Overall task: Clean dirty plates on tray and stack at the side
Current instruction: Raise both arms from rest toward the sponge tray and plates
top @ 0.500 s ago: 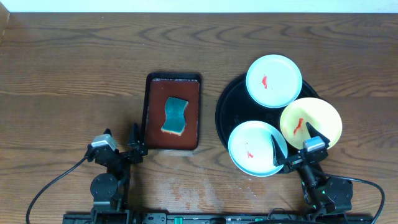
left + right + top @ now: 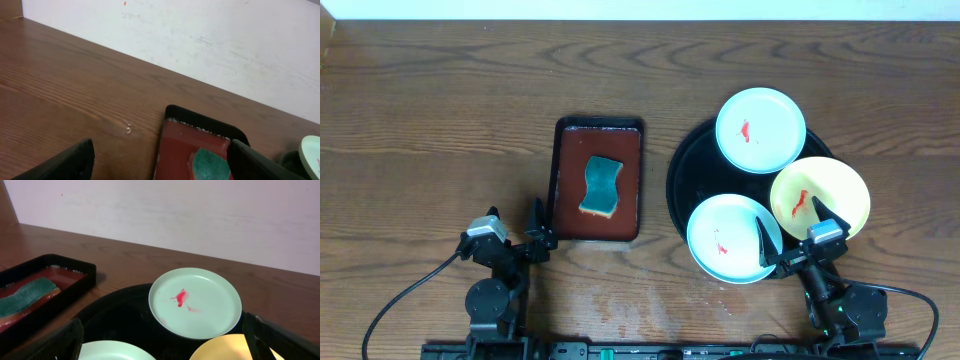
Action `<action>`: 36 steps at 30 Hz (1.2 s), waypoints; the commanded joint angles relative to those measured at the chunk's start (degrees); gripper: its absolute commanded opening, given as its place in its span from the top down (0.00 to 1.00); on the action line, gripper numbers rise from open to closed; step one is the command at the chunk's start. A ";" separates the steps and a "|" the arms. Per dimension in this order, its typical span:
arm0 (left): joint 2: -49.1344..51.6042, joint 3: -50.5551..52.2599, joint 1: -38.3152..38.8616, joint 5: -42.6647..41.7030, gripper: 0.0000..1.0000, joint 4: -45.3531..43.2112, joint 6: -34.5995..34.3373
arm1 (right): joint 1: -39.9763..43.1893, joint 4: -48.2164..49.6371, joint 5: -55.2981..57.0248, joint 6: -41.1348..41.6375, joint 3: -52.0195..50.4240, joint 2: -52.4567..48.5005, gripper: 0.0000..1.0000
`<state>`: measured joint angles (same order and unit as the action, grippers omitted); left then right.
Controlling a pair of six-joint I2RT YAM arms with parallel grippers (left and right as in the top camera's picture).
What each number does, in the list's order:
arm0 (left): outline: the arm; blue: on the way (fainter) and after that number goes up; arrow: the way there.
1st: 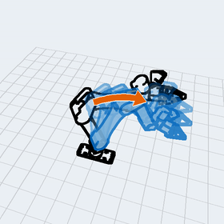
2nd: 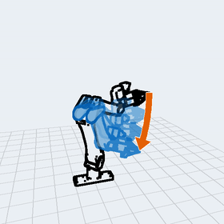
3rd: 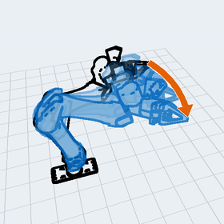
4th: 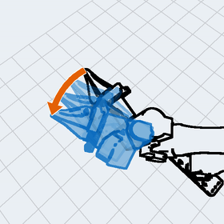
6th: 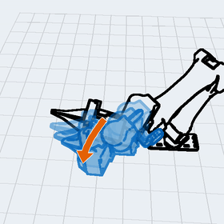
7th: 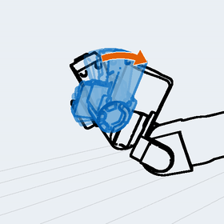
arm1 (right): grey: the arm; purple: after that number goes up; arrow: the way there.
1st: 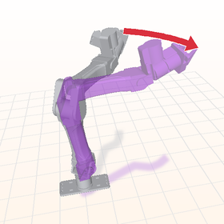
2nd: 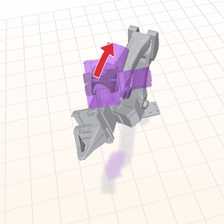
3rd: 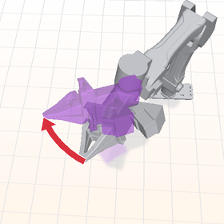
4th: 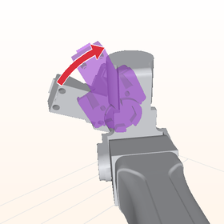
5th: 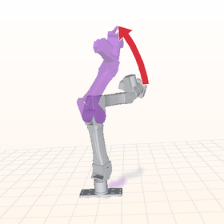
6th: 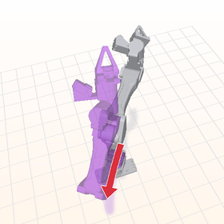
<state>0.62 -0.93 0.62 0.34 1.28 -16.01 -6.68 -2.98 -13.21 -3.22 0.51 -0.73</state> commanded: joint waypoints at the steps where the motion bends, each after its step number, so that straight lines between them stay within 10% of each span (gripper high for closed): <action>1: -0.39 0.70 -0.28 1.16 0.15 2.75 0.98 | -0.44 -0.02 0.31 -0.50 -0.20 0.35 0.01; 36: 3.08 -7.78 -0.28 -5.11 0.15 0.96 -2.45 | -0.44 -4.17 -3.30 7.17 12.76 -3.98 0.01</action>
<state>1.61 -2.79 0.58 -3.11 2.00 -18.15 -6.68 -5.96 -16.08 3.27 6.22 -2.26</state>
